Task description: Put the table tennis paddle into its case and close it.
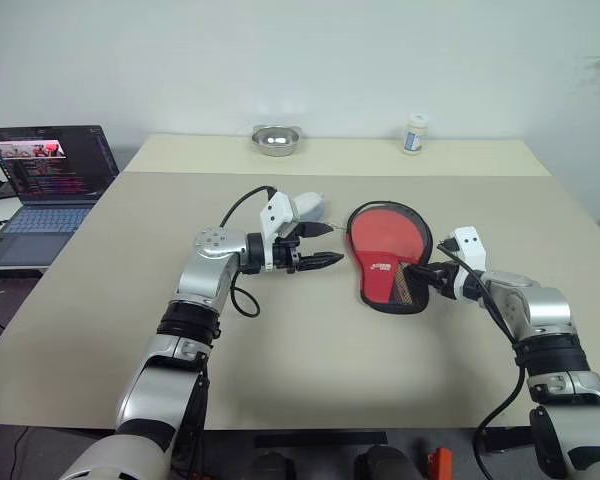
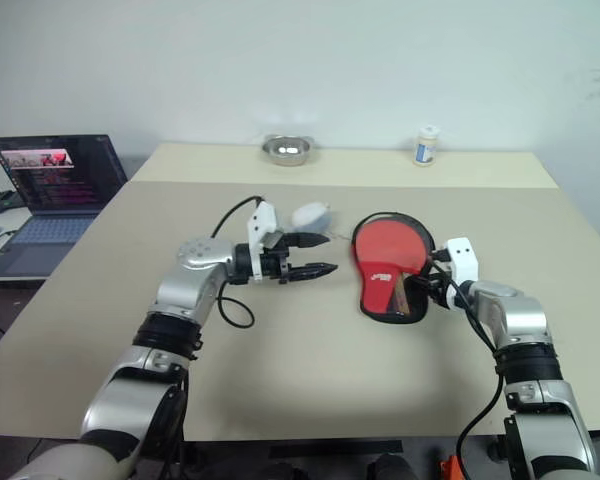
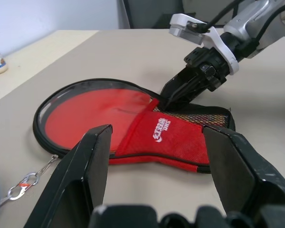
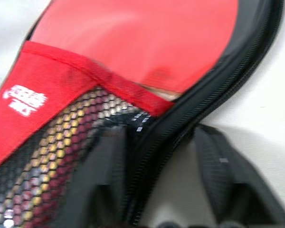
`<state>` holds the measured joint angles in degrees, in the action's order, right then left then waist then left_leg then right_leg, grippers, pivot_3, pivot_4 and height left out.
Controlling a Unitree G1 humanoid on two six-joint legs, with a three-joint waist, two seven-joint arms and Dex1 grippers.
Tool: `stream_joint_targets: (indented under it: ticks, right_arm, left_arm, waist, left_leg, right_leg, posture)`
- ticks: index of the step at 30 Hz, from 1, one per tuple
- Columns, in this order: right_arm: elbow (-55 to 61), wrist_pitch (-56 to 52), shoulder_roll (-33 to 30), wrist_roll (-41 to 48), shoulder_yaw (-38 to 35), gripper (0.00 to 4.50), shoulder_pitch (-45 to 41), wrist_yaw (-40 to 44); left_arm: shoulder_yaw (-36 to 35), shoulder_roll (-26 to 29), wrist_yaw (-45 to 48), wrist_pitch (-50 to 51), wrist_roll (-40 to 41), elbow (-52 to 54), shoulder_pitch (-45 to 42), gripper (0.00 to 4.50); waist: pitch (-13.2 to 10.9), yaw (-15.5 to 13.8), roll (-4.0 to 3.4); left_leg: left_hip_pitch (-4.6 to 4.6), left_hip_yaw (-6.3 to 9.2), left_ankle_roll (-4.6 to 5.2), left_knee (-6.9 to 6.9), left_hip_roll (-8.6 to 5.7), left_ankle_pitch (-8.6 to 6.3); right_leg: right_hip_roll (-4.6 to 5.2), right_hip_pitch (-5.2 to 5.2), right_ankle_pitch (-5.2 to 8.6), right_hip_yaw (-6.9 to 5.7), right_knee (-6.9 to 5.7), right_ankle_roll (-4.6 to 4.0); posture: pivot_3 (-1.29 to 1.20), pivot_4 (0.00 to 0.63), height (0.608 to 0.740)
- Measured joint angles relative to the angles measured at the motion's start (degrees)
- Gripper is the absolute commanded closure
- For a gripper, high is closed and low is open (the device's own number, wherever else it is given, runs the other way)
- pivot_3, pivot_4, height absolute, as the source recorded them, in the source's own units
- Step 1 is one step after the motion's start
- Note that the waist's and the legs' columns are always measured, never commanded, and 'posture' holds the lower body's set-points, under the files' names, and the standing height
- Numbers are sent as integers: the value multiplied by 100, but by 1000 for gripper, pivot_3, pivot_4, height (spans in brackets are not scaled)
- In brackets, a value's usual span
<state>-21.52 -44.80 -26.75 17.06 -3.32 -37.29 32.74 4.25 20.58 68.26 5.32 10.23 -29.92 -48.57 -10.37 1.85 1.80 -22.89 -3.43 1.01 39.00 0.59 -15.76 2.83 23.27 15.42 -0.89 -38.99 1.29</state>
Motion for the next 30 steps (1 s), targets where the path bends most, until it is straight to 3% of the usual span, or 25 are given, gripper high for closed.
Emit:
stream_joint_targets:
  ticks: [4,5,10,19,30]
  right_arm:
    - [-68,-330,60,204,-219,4370,-55,106]
    - [-55,-409,64,242,-252,4486,-65,111]
    - [348,-964,177,359,-370,4486,-44,89]
    - [2611,-2313,843,959,-78,4486,623,-198]
    - [5006,-3679,543,1619,-677,4486,2191,-656]
  left_arm:
    - [11,115,68,-3,5,2,5,1212]
    - [11,153,129,6,19,9,14,1212]
    - [39,562,727,218,208,266,274,1212]
    - [232,1297,1446,486,304,781,515,1212]
    - [313,1751,1590,1349,775,2407,1604,1212]
  waist:
    - [1,6,-1]
    - [1,6,-1]
    - [1,20,-3]
    - [0,-9,-5]
    - [0,-32,-4]
  left_leg:
    - [2,1,-4,0,2,5]
    - [2,0,-5,0,3,5]
    - [-5,0,-6,-11,12,5]
    - [-20,1,-8,-12,5,6]
    - [-23,10,-7,-10,-1,6]
  right_leg:
    - [-1,0,-2,-1,-3,-4]
    - [-1,0,-3,-1,-3,-4]
    - [-10,12,-2,0,1,-5]
    - [-2,25,-1,3,5,-6]
    - [6,22,0,-8,6,-4]
  posture:
    - [0,150,740]
    - [0,150,740]
    - [0,150,740]
    - [0,150,740]
    - [0,150,740]
